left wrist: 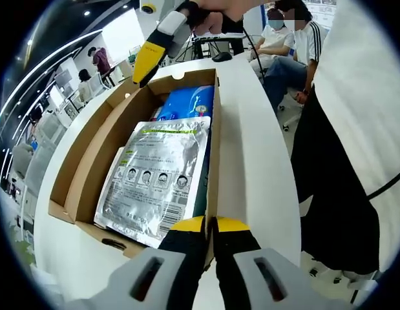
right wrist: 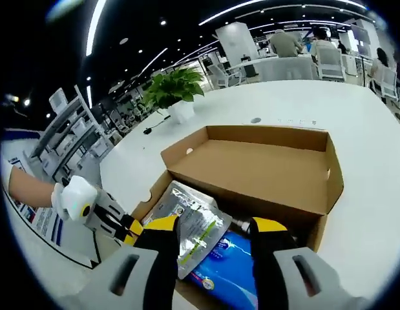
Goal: Operate the shoe box by opening the lid, removing the specified soft item, and placing it in the target area until the item is outside and the box remains undamaged.
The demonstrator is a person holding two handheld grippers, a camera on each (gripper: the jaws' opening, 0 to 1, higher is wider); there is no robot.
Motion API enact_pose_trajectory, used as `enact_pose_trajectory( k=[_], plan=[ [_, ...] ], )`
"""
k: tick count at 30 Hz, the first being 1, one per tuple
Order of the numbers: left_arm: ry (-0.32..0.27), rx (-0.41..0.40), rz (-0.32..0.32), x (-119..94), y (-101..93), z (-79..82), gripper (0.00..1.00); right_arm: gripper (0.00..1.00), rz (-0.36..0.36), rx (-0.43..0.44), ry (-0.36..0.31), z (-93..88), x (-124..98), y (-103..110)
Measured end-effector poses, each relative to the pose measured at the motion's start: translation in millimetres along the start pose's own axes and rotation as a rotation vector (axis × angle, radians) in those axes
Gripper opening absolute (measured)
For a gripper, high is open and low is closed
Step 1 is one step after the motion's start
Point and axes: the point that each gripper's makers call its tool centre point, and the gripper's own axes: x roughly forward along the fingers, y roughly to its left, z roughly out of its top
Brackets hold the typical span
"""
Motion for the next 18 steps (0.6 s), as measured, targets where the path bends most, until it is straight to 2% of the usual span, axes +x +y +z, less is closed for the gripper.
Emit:
enact_pose_trajectory(
  k=[4, 7, 8, 9, 11, 15, 18],
  plan=[
    [0.0, 0.001, -0.003, 0, -0.4, 0.7, 0.04, 0.37, 0.076, 0.032, 0.058, -11.7, 14, 6],
    [-0.001, 0.002, -0.003, 0, -0.5, 1.2, 0.04, 0.31, 0.098, 0.08, 0.088, -17.9, 19, 11],
    [-0.001, 0.002, -0.003, -1, -0.6, 1.5, 0.04, 0.31, 0.101, 0.114, 0.132, -26.1, 24, 8],
    [-0.001, 0.001, -0.002, 0, -0.5, 1.1, 0.04, 0.31, 0.085, 0.13, 0.145, -29.2, 25, 5],
    [-0.001, 0.001, -0.002, 0, -0.4, 1.1, 0.04, 0.29, 0.082, 0.116, 0.123, -28.4, 26, 4],
    [-0.003, 0.001, 0.0, 0, -0.1, 1.4, 0.04, 0.28, 0.086, 0.132, 0.146, -35.5, 29, 3],
    [-0.003, 0.001, 0.0, 0, 0.2, 1.1, 0.04, 0.27, 0.072, 0.148, 0.191, -45.0, 30, 1]
  ],
)
